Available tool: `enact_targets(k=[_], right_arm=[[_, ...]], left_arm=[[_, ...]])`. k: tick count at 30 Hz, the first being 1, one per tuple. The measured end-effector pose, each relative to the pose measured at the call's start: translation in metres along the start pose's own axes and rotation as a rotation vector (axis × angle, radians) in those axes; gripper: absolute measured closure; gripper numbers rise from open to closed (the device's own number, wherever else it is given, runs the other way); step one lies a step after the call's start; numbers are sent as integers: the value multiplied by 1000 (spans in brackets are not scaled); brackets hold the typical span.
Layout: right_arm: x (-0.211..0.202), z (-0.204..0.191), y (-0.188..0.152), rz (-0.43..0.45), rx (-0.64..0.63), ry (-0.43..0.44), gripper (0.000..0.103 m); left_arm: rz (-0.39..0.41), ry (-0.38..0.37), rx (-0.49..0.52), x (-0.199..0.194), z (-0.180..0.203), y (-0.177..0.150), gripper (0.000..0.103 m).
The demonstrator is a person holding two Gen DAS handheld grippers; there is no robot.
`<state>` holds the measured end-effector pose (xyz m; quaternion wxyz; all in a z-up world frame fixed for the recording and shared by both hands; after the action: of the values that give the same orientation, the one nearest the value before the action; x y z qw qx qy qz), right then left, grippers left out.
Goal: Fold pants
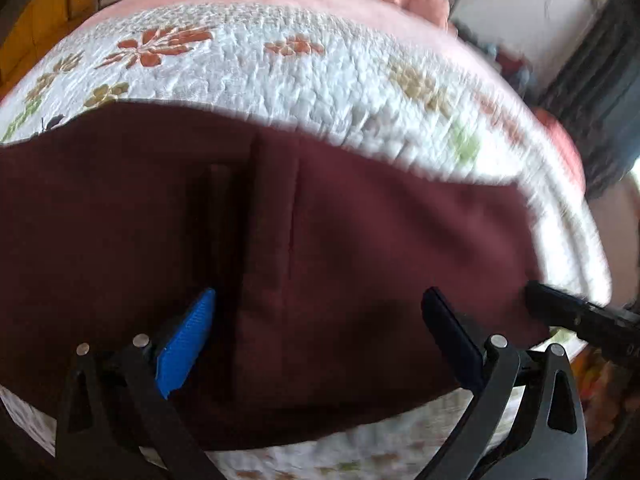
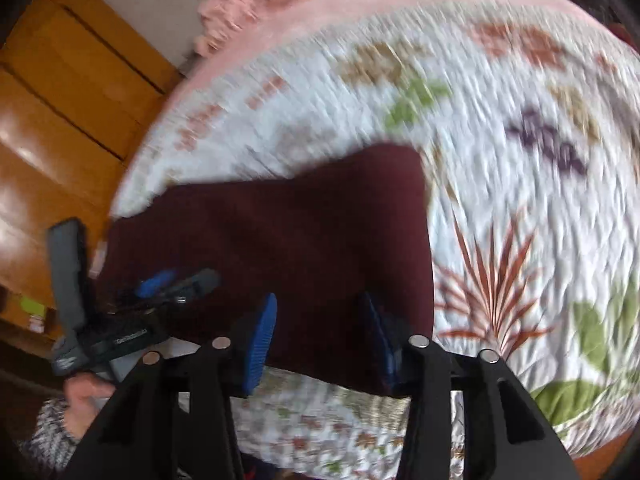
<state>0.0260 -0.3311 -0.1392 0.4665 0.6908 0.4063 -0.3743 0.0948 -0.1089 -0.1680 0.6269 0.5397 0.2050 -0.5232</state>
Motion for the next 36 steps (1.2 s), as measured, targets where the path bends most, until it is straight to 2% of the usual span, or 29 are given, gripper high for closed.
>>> enact_targets(k=[1,5,9,12,16,21,25,27,32,36], right_arm=[[11,4,-4,-2,4,-23,65],[6,10,-3,9,57,21,65],[-33,-6,-1,112,32,63,61],[-45,-29,-3,128,9,135,59],[-36,-71,-5,88,-51,211,59],[-5,-119,-8,20,-130,213,59],[24,-134,-12,-40,-159,132,59],[37,-133,-14,-68,-139,126,58],[41,-122,-13,-87,-76,182,58],[42,-123,-13,-81,-84,171,57]], left_arm=[[-24,43,35,7,0,-4,2],[-5,-13,9,-4,-7,-2,3],[87,-66,-56,-48,-27,1,3],[146,-87,-184,-92,-74,-10,3],[195,-73,-369,-140,-145,-32,3],[227,2,-508,-178,-210,-67,3],[246,8,-623,-189,-256,-88,3],[261,-33,-691,-189,-276,-93,3],[299,-163,-846,-177,-317,-95,3],[349,-255,-903,-175,-331,-97,3]])
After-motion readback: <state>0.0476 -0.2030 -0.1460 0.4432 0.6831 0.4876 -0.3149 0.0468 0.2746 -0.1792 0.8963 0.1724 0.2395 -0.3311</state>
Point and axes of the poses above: each gripper's, at about its wrist camera, not at the fingertips, and x roughly the way its jaws point, z to its right, y to its top, the point moved 1 cm from there along x, roughly the way its jaws point, and after that the axes turned 9 degrees about -y, right-handed, at the moved point
